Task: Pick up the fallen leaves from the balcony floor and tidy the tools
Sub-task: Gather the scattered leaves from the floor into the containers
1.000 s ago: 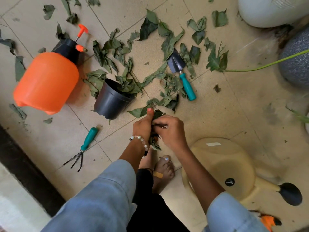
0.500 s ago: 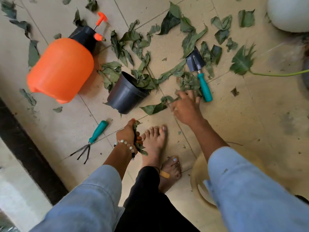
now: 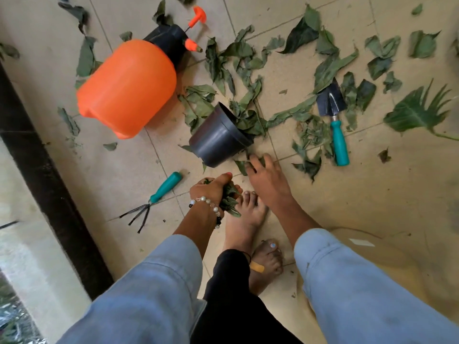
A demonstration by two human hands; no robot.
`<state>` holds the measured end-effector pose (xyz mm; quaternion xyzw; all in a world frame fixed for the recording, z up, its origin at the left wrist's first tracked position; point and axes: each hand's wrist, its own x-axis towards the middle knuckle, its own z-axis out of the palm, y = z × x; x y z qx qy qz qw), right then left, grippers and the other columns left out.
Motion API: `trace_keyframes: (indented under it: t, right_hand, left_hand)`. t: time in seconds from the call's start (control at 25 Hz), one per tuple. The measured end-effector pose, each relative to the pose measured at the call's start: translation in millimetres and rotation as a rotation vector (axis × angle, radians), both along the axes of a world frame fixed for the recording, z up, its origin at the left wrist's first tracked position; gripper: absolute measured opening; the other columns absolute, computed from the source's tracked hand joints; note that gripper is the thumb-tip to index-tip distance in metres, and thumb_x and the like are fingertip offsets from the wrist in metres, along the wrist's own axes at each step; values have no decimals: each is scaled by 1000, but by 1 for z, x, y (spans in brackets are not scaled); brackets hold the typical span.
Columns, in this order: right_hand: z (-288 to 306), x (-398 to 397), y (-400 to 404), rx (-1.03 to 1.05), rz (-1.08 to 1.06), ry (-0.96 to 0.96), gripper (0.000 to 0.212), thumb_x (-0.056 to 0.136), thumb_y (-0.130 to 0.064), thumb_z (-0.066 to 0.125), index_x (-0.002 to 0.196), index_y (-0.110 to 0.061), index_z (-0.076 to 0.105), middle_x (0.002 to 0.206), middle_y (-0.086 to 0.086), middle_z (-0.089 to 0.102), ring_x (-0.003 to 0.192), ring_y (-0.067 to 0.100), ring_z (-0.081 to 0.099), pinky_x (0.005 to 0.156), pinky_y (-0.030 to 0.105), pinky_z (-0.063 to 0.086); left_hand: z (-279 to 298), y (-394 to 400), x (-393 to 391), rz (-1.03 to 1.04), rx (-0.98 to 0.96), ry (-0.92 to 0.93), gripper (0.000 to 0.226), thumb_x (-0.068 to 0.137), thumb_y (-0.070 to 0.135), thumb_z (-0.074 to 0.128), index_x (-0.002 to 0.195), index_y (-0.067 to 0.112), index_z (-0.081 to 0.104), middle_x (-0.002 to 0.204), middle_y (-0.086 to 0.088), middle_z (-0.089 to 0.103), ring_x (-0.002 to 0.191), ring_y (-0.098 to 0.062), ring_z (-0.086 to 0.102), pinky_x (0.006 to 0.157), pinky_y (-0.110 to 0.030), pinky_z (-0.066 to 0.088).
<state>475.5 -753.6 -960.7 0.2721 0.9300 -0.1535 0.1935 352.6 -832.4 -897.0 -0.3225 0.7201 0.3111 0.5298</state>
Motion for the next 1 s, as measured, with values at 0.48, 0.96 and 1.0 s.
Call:
trace_keyframes:
  t: [0.48, 0.96, 1.0]
  right_hand:
    - [89, 24, 5, -831, -915, 461, 24, 78, -2, 70, 101, -9, 70, 105, 3, 69, 99, 17, 64, 89, 37, 53]
    - [43, 80, 67, -215, -1004, 97, 45, 86, -22, 68, 129, -13, 55, 131, 14, 50, 120, 30, 47, 93, 29, 41]
    - [26, 75, 65, -190, -898, -36, 54, 87, -26, 67, 136, -15, 47, 138, 18, 42, 124, 34, 41, 97, 34, 40]
  left_hand:
    - [48, 18, 41, 44, 288, 23, 10, 93, 14, 60, 98, 9, 67, 105, -23, 66, 93, -35, 64, 92, -53, 51]
    - [25, 34, 43, -101, 177, -1, 12, 93, 3, 57, 97, 0, 68, 77, -14, 65, 43, -12, 59, 42, -22, 48]
    - [22, 36, 42, -135, 182, 2, 14, 94, 4, 56, 100, 1, 68, 77, -12, 65, 43, -10, 58, 43, -21, 49]
